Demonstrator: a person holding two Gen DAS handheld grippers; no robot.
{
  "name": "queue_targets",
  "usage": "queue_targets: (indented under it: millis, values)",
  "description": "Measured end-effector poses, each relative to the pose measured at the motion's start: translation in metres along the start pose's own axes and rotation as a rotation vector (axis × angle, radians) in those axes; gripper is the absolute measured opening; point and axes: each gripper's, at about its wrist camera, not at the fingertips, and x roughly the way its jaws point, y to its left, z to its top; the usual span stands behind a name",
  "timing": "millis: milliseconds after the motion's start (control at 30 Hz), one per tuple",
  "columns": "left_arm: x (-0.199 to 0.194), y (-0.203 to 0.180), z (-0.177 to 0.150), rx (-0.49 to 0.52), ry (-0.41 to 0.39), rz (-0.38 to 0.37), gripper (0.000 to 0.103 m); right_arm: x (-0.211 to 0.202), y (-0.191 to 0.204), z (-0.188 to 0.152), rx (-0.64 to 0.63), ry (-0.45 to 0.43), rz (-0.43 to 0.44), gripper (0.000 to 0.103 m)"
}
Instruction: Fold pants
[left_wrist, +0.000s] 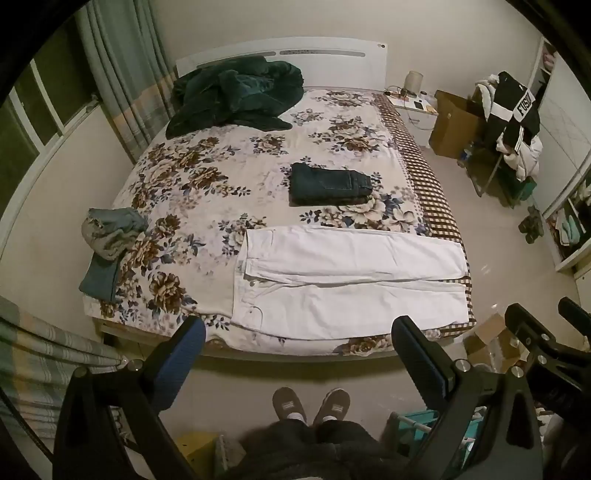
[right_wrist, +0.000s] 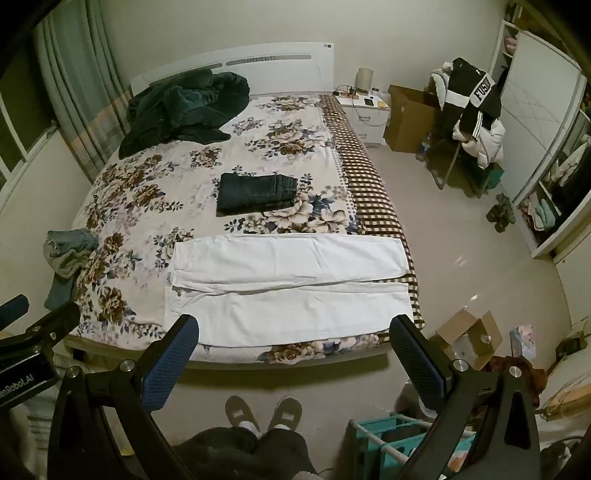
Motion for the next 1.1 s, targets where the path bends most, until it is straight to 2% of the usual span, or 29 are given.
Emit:
queue_targets:
  millis: [1100]
  values:
    - [-0.0005,0.0003,0.0003,0.001,-0.008,0.007,0.103,-0.0066,0.0040,-0.0037,-0.012,-0.002,-0.003,0.103]
